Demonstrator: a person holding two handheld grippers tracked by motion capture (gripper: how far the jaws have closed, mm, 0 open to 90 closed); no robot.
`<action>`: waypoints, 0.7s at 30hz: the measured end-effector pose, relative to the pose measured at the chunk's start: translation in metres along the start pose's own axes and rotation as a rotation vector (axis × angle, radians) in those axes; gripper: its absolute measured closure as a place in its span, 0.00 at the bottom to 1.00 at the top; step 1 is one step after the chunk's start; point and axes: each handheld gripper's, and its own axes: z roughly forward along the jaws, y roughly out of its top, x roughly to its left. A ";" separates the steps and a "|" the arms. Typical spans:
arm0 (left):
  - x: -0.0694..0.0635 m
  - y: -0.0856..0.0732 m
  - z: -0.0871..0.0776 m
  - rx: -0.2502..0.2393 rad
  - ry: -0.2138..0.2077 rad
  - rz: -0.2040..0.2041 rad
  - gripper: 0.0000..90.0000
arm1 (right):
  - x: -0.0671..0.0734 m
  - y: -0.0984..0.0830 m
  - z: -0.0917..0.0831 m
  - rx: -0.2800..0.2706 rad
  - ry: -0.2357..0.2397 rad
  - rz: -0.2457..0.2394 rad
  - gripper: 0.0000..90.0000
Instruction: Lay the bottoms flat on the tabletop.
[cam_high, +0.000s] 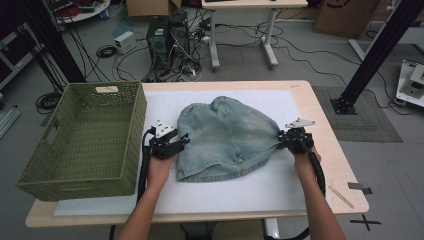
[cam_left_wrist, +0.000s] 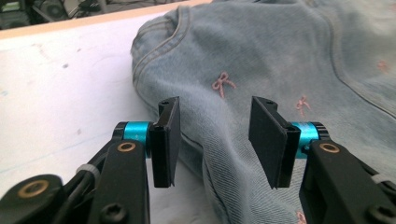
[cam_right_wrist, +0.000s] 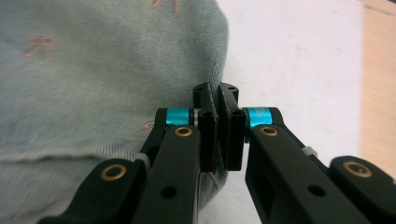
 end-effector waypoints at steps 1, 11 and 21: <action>-0.002 0.000 0.000 0.001 -0.004 0.010 0.58 | -0.001 0.000 0.002 0.006 -0.006 0.001 0.96; -0.009 -0.002 0.002 0.003 -0.056 0.033 0.53 | -0.006 -0.007 -0.012 -0.076 0.049 0.019 0.78; -0.007 -0.006 -0.005 -0.013 -0.065 0.015 0.47 | -0.009 -0.024 -0.037 -0.155 0.062 0.043 0.66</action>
